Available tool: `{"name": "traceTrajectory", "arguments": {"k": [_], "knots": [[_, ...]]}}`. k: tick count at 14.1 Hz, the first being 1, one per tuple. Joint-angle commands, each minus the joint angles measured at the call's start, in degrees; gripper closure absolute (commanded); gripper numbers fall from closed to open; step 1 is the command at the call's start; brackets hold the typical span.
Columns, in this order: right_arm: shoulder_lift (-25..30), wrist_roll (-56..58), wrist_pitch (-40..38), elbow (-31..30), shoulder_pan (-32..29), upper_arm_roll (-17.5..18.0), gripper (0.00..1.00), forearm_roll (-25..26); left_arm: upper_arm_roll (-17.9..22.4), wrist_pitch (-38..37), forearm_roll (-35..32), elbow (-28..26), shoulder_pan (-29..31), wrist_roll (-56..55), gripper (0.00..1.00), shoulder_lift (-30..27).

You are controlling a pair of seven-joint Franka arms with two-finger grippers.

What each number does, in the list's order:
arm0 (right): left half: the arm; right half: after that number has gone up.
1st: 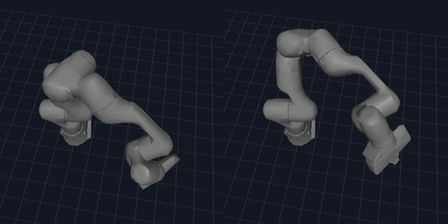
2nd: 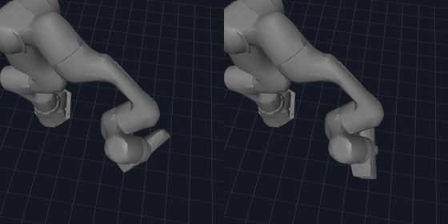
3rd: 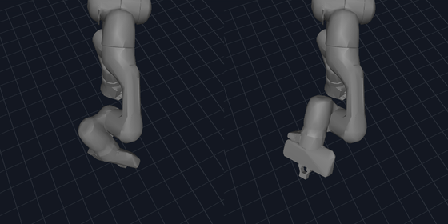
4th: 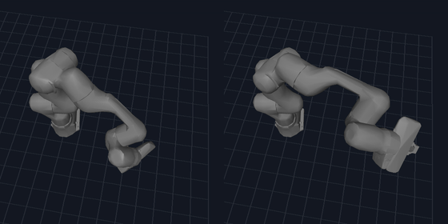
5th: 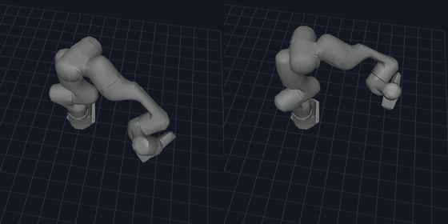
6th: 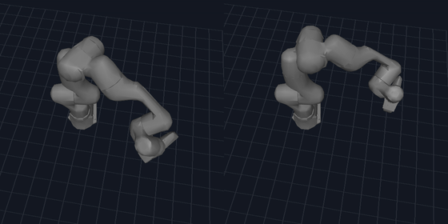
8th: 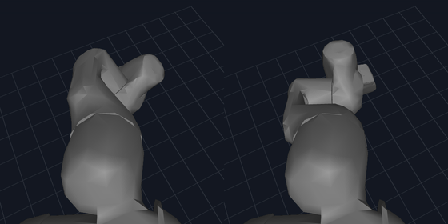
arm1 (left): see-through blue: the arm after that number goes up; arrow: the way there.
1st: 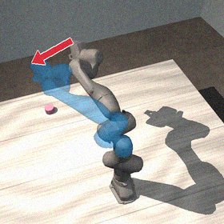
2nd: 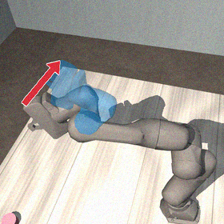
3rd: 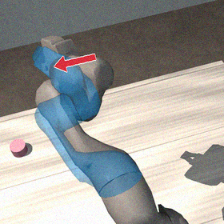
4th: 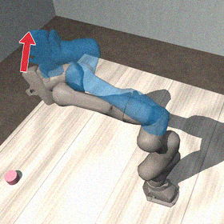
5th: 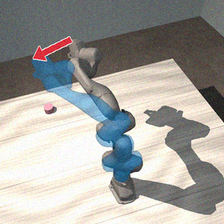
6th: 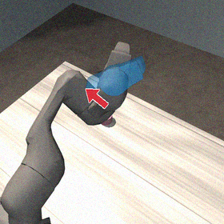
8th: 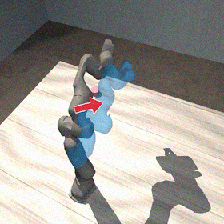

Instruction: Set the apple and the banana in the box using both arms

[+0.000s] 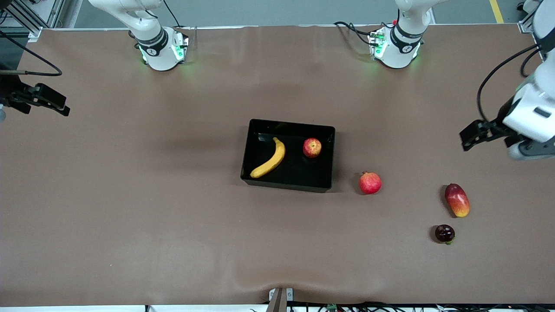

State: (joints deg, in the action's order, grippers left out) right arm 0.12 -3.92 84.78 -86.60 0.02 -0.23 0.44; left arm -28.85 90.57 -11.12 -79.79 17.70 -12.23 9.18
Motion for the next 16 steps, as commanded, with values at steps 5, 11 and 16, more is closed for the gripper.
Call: {"name": "traceTrajectory", "arguments": {"k": [5,11,16], "knots": [[0.0,0.2,-0.6,0.5,0.2,0.1,0.00,1.0,21.3,-4.3,6.7,-8.9,-17.6,4.8,0.00,-11.8],[-0.2,0.1,-0.6,0.5,0.2,0.1,0.00,1.0,23.0,-4.2,8.6,-15.5,-18.7,1.4,0.00,-18.3],[-0.2,0.1,-0.6,0.4,0.2,0.1,0.00,1.0,23.4,-4.0,12.3,-15.4,-17.4,1.4,0.00,-17.7]]}}
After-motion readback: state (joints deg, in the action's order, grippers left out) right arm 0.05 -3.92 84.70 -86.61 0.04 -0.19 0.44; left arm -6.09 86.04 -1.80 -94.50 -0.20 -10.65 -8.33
